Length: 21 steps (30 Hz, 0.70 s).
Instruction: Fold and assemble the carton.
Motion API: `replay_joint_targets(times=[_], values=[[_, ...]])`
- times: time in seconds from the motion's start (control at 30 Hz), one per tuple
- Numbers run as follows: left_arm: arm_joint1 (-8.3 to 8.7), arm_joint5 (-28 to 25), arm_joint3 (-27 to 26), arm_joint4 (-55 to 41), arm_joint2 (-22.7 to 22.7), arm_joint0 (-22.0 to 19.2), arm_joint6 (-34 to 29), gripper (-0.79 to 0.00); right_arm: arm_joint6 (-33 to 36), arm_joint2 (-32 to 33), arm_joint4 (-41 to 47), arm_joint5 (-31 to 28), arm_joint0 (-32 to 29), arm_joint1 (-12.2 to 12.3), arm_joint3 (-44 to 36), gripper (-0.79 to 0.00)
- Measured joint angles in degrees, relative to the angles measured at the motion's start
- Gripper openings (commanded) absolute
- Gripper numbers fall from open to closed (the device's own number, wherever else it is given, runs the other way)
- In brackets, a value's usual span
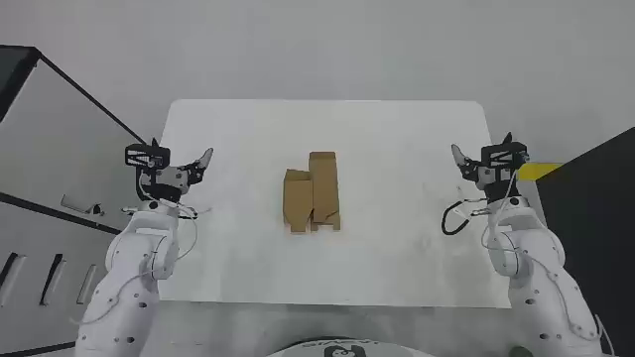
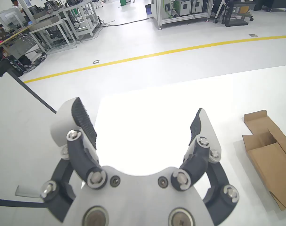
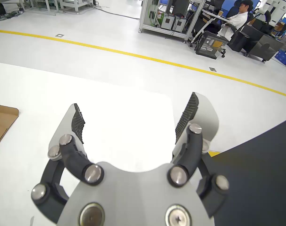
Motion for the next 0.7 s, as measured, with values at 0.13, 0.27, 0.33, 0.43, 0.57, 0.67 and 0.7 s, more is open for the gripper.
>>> replay_joint_targets(times=[0.13, 0.27, 0.33, 0.43, 0.57, 0.67, 0.7], values=[[-0.01, -0.43, 0.01, 1.33, 0.00, -0.02, 0.95, 0.000, 0.00, 0.00, 0.00, 0.00, 0.00, 0.00, 0.00, 0.000], [-0.06, -2.56, -1.19, 2.57, 1.03, 1.38, 1.59, 0.000, 0.00, 0.00, 0.00, 0.00, 0.00, 0.00, 0.00, 0.000], [-0.11, -3.94, -2.36, 3.02, 2.00, 2.55, 1.78, 0.000, 0.00, 0.00, 0.00, 0.00, 0.00, 0.00, 0.00, 0.000], [-0.11, -4.26, -2.65, 3.19, 2.18, 2.80, 2.00, 0.000, 0.00, 0.00, 0.00, 0.00, 0.00, 0.00, 0.00, 0.000], [-0.10, -4.20, -2.60, 3.16, 2.14, 2.76, 1.98, 0.000, 0.00, 0.00, 0.00, 0.00, 0.00, 0.00, 0.00, 0.000], [-0.10, -4.21, -2.61, 3.17, 2.15, 2.76, 1.99, 0.000, 0.00, 0.00, 0.00, 0.00, 0.00, 0.00, 0.00, 0.000], [-0.08, -4.56, -2.75, 3.66, 2.39, 2.86, 2.23, 0.000, 0.00, 0.00, 0.00, 0.00, 0.00, 0.00, 0.00, 0.000]])
